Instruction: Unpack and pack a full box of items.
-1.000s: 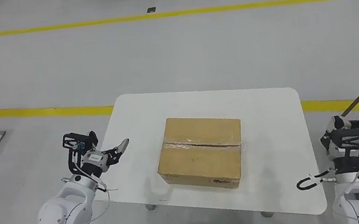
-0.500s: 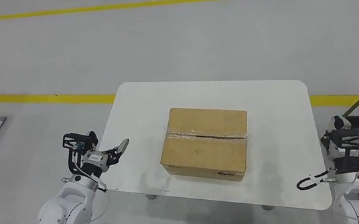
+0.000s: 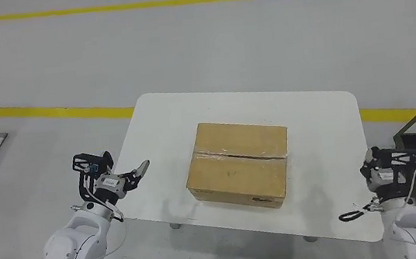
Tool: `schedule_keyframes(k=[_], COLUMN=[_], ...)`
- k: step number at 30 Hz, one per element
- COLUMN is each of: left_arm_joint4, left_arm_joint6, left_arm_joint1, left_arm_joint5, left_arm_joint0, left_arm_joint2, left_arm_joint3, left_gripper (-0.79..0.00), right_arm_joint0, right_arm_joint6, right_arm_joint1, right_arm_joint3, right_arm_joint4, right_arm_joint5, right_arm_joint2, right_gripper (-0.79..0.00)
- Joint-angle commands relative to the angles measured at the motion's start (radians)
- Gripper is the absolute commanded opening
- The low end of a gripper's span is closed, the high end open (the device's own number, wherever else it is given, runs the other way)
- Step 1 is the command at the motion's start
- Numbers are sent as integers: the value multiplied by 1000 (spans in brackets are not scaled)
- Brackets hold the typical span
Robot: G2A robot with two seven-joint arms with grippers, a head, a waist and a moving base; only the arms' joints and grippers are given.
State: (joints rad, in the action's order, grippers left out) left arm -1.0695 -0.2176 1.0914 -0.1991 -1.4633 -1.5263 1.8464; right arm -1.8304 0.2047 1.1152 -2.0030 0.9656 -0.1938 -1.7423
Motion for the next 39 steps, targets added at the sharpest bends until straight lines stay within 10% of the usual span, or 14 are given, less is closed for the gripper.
schedule_keyframes(k=[1,9,22,27,39], left_arm_joint4=[0,0,0,0,0], left_arm_joint6=[0,0,0,0,0], left_arm_joint1=[0,0,0,0,0], left_arm_joint5=[0,0,0,0,0], left_arm_joint0=[0,0,0,0,0], left_arm_joint2=[0,0,0,0,0], left_arm_joint3=[0,0,0,0,0], left_gripper=[0,0,0,0,0], right_arm_joint0=[25,112,136,230,413], right_arm_joint6=[84,286,320,456,601], right_arm_joint1=[1,3,9,13,16], right_arm_joint3=[40,152,202,323,535], right_arm_joint4=[-132,-459,-650,-971,-1177], right_arm_joint5=[51,256,275,280,256], right_arm_joint2=[2,25,26,24,106], right_gripper=[-785,-785,-785,-437,-406])
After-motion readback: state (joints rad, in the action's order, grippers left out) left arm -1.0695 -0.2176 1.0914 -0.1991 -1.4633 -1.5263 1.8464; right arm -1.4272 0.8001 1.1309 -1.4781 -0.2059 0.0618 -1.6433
